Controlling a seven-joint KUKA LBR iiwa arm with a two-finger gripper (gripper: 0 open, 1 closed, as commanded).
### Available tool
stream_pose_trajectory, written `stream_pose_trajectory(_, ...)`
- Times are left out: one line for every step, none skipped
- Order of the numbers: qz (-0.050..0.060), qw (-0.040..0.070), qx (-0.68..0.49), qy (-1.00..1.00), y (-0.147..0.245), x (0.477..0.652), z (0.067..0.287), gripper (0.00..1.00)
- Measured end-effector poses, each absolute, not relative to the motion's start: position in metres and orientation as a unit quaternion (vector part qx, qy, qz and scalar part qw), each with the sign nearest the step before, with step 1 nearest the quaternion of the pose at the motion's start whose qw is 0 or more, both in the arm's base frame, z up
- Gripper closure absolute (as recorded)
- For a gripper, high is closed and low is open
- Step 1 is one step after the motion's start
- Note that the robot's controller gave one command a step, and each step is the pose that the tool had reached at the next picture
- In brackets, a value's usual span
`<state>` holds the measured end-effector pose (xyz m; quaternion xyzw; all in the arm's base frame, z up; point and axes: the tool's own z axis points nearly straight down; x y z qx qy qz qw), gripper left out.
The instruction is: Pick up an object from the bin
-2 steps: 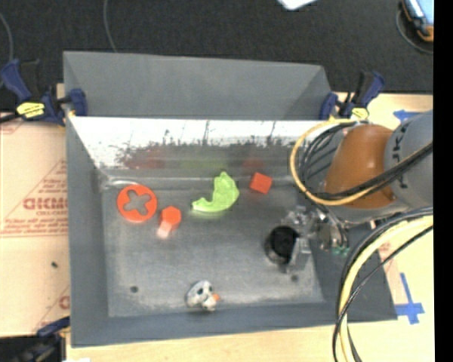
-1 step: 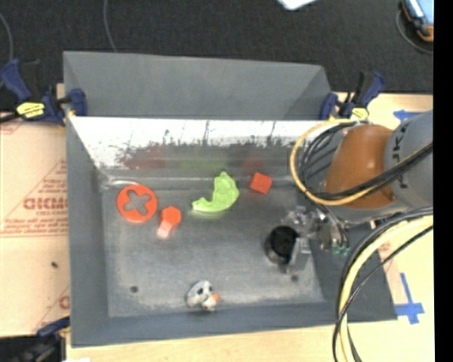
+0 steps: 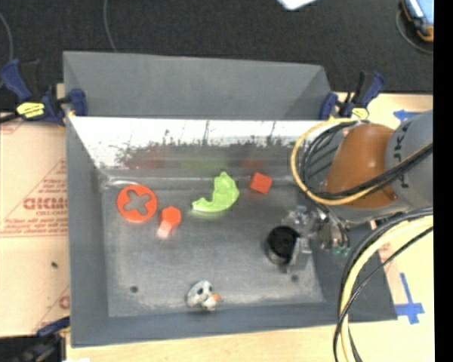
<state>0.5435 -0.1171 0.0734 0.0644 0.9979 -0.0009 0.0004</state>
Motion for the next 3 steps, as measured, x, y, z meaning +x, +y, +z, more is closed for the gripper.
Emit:
stream_pose_trajectory(-0.001, 0.001, 0.064, 0.998, -0.117, 0.544, 0.081, 1.0)
stream_pose_trajectory(-0.001, 0.002, 0.064, 0.998, -0.117, 0.544, 0.087, 1.0)
stream_pose_trajectory(-0.002, 0.003, 0.063, 0.998, -0.118, 0.544, 0.094, 1.0)
